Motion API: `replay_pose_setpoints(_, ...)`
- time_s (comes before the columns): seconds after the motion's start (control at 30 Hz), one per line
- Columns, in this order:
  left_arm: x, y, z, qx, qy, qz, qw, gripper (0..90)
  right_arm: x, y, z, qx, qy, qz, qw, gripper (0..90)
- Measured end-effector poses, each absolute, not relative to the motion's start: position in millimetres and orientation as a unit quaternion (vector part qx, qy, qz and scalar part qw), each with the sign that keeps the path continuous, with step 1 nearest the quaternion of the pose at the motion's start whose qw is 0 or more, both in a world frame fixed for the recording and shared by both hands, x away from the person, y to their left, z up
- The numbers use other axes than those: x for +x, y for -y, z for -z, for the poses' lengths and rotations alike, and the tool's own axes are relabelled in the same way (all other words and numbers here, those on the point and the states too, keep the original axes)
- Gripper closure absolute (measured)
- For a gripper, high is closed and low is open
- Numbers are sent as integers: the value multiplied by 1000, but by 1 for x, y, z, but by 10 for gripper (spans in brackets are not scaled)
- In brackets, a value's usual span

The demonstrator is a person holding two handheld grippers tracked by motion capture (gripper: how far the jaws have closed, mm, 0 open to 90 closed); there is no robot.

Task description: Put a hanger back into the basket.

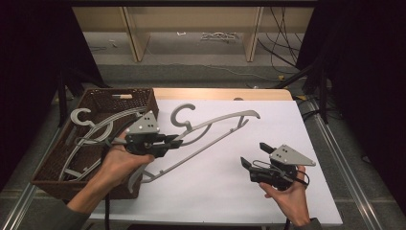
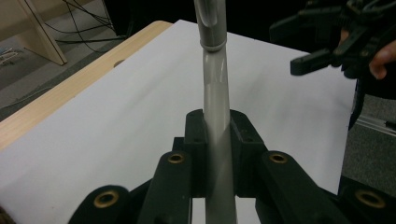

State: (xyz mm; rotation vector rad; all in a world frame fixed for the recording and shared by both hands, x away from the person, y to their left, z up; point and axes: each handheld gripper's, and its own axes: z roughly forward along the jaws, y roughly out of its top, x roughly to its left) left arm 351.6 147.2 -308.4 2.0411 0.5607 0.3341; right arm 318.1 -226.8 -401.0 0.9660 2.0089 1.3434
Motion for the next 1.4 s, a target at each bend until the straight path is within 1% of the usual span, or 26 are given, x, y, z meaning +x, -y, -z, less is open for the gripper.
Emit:
replay_pose_setpoints(0.13,351,-157,294,830,-238,-138,485,792,316,225,409,363,-749,-494,249,212)
replay_pose_setpoints(0.2,351,-163,287,827,-241,-145,487,793,315,225,411,365,-748,-494,252,212)
replay_pose_setpoints(0.27,352,-170,281,825,-244,-150,487,792,315,225,413,364,-747,-500,245,213)
replay_pose_setpoints(0.3,353,-174,278,823,-248,-153,488,792,315,227,413,361,-751,-491,254,213)
replay_pose_setpoints(0.37,354,-178,275,821,-252,-157,488,792,314,228,414,362,-752,-490,250,215)
replay_pose_setpoints(0.43,356,-191,267,816,-259,-180,485,792,314,227,416,366,-750,-493,244,217)
replay_pose_setpoints(0.47,358,-196,266,813,-264,-184,485,793,314,229,417,365,-752,-488,252,217)
replay_pose_setpoints(0.5,360,-200,265,811,-269,-191,484,793,313,228,417,369,-756,-485,239,217)
replay_pose_setpoints(0.53,362,-205,264,809,-272,-196,482,792,313,229,418,367,-755,-485,246,218)
replay_pose_setpoints(0.63,367,-219,265,804,-284,-213,477,792,313,227,420,365,-754,-487,247,219)
replay_pose_setpoints(0.73,372,-233,269,798,-296,-225,474,793,312,227,420,368,-757,-485,236,219)
replay_pose_setpoints(0.8,375,-240,271,794,-308,-227,472,793,313,227,421,368,-758,-485,235,218)
replay_pose_setpoints(1.1,394,-279,287,786,-335,-265,447,793,313,227,423,366,-759,-481,241,214)
replay_pose_setpoints(1.27,399,-300,294,773,-359,-279,442,793,313,227,424,368,-760,-480,237,211)
replay_pose_setpoints(1.3,400,-303,295,772,-360,-281,442,793,313,227,425,373,-761,-478,230,211)
replay_pose_setpoints(1.37,401,-309,298,770,-364,-285,439,793,315,226,426,367,-761,-481,235,211)
replay_pose_setpoints(1.4,399,-312,299,767,-373,-290,434,793,313,226,426,372,-762,-478,228,211)
